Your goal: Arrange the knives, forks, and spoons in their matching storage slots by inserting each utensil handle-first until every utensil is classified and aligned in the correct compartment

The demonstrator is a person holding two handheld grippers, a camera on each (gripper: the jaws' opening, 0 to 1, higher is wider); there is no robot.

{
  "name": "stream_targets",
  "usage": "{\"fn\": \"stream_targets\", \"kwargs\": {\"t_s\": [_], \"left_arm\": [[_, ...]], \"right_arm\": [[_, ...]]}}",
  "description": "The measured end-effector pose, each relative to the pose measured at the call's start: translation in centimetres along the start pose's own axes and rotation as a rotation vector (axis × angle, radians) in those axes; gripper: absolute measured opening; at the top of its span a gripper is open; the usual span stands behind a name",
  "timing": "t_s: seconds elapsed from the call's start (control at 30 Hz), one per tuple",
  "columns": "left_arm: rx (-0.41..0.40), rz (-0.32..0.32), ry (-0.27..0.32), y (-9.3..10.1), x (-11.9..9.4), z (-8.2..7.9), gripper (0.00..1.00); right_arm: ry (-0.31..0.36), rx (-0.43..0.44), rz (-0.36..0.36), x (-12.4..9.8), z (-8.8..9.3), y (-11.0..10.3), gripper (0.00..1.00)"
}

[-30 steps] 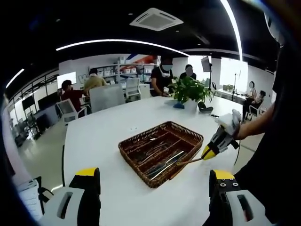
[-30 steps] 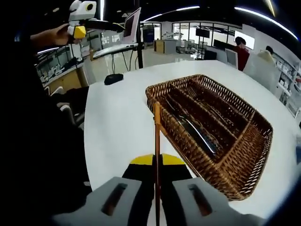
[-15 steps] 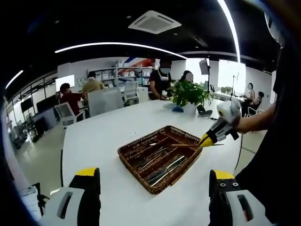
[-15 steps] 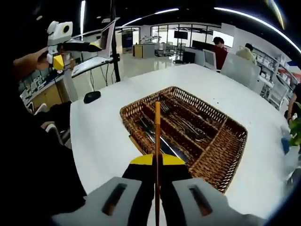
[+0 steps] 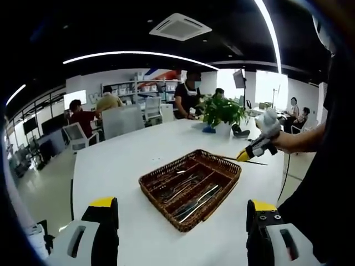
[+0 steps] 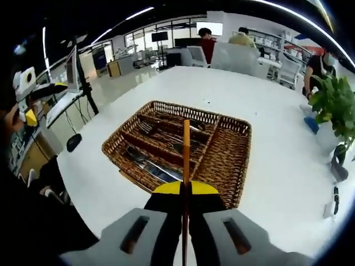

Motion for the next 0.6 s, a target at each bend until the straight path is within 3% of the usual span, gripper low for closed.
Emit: {"fn": "stream_targets", "kwargs": {"t_s": [0.17,0.3,0.6], "left_arm": [[0.002,0.004,0.0,0.0,0.0,0.0,1.0],[0.005,0.004,-0.002,-0.4,0.0,0.2,1.0],[0.008,0.003,-0.004,-0.7,-0.1,0.4,1.0]], "right_arm": [[-0.001,0.014,0.022,-0.1,-0.2,0.7,0.0],[0.012,0.09,0.031,-0.3,0.0,1.3,0.0],[0.02,0.109,0.047,-0.5,-0.2,1.8,0.0]]}}
Point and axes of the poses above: the point that each gripper's makers call its tool centre point, and the gripper's own axes: x roughly forward along the fingers, y roughly to its right, z roughly out of its underside, the point moved 8 cm from there along -x, roughly backward along the fingers, and after that the axes turned 5 degrees about -z, right-handed, at the moved point
